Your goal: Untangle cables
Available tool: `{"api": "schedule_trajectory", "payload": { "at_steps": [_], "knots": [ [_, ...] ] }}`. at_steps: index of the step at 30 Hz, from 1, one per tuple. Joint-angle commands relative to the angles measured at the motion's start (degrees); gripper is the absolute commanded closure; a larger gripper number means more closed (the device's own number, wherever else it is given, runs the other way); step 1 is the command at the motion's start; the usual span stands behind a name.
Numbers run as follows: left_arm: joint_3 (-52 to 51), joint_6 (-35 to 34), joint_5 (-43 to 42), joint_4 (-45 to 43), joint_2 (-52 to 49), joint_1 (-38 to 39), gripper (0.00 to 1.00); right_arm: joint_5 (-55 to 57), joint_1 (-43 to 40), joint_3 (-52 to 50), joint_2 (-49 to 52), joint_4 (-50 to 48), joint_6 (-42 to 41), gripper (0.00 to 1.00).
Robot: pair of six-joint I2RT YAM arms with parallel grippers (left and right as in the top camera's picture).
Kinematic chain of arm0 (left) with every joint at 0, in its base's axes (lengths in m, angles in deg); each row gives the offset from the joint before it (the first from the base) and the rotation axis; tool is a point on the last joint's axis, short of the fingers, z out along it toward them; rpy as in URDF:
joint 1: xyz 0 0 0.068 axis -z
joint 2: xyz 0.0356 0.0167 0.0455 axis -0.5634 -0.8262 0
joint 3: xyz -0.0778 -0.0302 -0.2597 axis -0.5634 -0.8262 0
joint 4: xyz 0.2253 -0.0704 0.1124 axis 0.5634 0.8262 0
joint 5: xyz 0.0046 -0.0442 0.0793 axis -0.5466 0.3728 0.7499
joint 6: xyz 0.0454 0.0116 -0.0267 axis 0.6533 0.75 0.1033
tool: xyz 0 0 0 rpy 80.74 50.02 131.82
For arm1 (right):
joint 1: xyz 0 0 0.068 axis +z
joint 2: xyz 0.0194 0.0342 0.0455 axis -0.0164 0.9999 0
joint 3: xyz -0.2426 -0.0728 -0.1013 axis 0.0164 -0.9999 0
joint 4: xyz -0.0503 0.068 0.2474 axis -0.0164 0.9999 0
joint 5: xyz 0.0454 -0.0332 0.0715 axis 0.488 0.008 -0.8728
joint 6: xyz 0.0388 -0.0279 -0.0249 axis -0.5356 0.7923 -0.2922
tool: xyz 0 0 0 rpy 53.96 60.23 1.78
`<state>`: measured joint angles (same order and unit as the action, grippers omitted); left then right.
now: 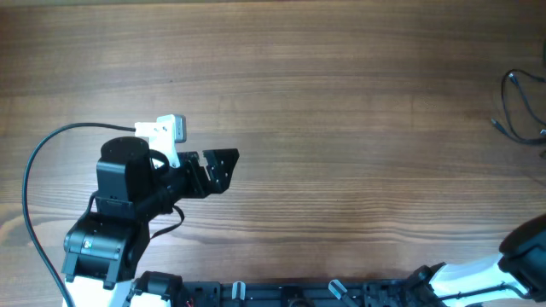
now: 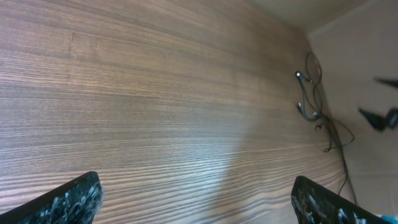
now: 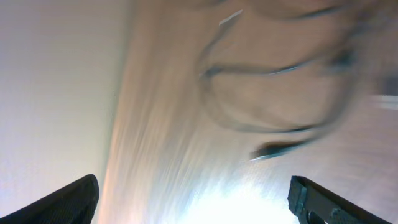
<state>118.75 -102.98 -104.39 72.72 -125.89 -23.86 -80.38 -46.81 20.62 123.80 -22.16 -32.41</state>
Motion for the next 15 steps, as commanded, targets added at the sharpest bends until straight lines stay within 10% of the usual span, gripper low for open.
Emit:
{"api": "schedule_trajectory", "payload": {
  "at_steps": [1, 15],
  "knots": [
    [0.85, 2.89, 1.92, 0.79, 0.0, -0.17, 0.0, -8.83, 9.38, 0.04, 0.68, 1.09, 18.93, 0.0],
    [0.85, 2.6, 9.99, 9.29, 1.29, -0.17, 0.06, 8.22, 38.21, 0.04, -0.76, 20.83, 33.29, 0.0]
  ]
}}
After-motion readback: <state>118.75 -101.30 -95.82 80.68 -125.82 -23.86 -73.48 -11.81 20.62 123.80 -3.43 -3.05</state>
